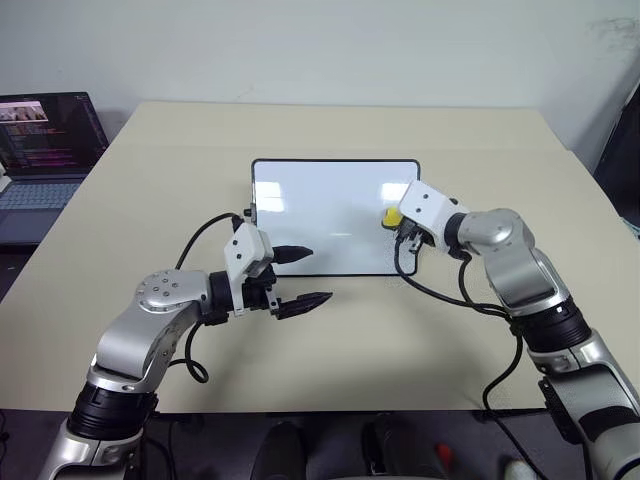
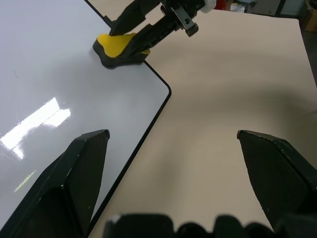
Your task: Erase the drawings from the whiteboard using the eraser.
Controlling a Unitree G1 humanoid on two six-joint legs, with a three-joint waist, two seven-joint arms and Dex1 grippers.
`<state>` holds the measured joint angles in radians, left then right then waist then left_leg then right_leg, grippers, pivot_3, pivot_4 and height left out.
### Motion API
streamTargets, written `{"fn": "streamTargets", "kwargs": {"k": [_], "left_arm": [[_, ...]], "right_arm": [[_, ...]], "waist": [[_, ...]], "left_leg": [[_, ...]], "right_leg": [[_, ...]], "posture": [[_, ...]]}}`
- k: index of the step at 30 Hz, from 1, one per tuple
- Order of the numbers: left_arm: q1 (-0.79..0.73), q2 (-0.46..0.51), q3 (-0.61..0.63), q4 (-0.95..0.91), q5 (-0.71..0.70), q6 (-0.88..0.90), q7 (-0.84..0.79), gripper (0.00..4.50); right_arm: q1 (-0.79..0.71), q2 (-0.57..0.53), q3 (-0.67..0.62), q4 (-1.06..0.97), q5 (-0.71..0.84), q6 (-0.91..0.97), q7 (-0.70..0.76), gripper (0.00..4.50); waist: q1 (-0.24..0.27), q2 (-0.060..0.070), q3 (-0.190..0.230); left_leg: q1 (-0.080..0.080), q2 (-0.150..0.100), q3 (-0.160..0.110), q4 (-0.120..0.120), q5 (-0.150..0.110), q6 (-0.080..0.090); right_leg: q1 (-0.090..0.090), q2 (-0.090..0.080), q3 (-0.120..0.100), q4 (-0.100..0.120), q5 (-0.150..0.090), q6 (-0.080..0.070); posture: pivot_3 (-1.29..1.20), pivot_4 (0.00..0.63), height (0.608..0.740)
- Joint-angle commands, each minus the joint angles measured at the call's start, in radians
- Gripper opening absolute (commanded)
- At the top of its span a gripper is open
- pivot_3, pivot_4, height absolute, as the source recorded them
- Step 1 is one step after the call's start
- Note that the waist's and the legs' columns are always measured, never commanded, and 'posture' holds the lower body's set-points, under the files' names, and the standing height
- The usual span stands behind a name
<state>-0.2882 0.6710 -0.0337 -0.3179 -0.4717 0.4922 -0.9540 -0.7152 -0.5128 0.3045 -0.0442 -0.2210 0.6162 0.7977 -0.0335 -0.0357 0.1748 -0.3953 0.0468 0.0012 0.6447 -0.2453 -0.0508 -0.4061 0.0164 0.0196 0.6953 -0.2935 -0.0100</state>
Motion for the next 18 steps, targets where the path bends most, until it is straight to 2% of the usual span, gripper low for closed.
{"fn": "streamTargets", "kwargs": {"k": [1, 5, 9, 13, 18], "left_arm": [[-0.006, -0.004, 0.009, -0.042, -0.015, -0.014, -0.004, 4.50], [-0.018, -0.010, 0.001, -0.033, -0.012, -0.017, -0.006, 4.50], [-0.033, -0.013, -0.004, -0.024, -0.011, -0.022, -0.018, 4.50], [-0.057, -0.010, -0.067, -0.022, 0.018, -0.065, -0.084, 4.50], [-0.134, -0.043, -0.132, 0.046, 0.036, -0.109, -0.150, 4.50]], "right_arm": [[0.011, -0.007, -0.003, -0.050, 0.011, 0.008, 0.004, 0.96], [0.018, 0.000, -0.043, -0.113, 0.048, 0.044, 0.004, 0.96], [0.085, -0.040, -0.106, -0.251, 0.101, 0.118, 0.018, 0.96], [0.278, -0.089, -0.221, -0.446, 0.148, 0.248, -0.008, 0.96], [0.481, -0.044, -0.368, -0.545, 0.162, 0.349, -0.127, 0.96]], "waist": [[0.000, 0.000, 0.000], [0.000, 0.000, 0.000], [0.004, 0.000, 0.001], [0.015, 0.000, 0.000], [0.017, 0.000, 0.000]], "left_leg": [[0.000, 0.000, 0.000, 0.000, 0.000, 0.000], [-0.001, 0.000, 0.000, 0.000, 0.000, 0.000], [-0.003, 0.000, -0.002, 0.000, 0.000, 0.000], [-0.005, 0.000, -0.004, 0.000, 0.000, 0.000], [-0.005, 0.000, -0.002, 0.000, -0.001, -0.001]], "right_leg": [[0.000, 0.000, 0.000, 0.000, 0.000, 0.000], [0.000, 0.000, 0.000, 0.000, 0.000, 0.000], [-0.001, 0.000, -0.001, -0.001, 0.000, 0.000], [0.000, 0.000, -0.004, -0.005, 0.000, -0.001], [0.000, -0.002, -0.002, -0.007, 0.000, 0.000]], "posture": [[0.00, 0.150, 0.740], [0.00, 0.150, 0.740], [0.00, 0.150, 0.740], [0.00, 0.150, 0.740], [0.00, 0.150, 0.740]]}}
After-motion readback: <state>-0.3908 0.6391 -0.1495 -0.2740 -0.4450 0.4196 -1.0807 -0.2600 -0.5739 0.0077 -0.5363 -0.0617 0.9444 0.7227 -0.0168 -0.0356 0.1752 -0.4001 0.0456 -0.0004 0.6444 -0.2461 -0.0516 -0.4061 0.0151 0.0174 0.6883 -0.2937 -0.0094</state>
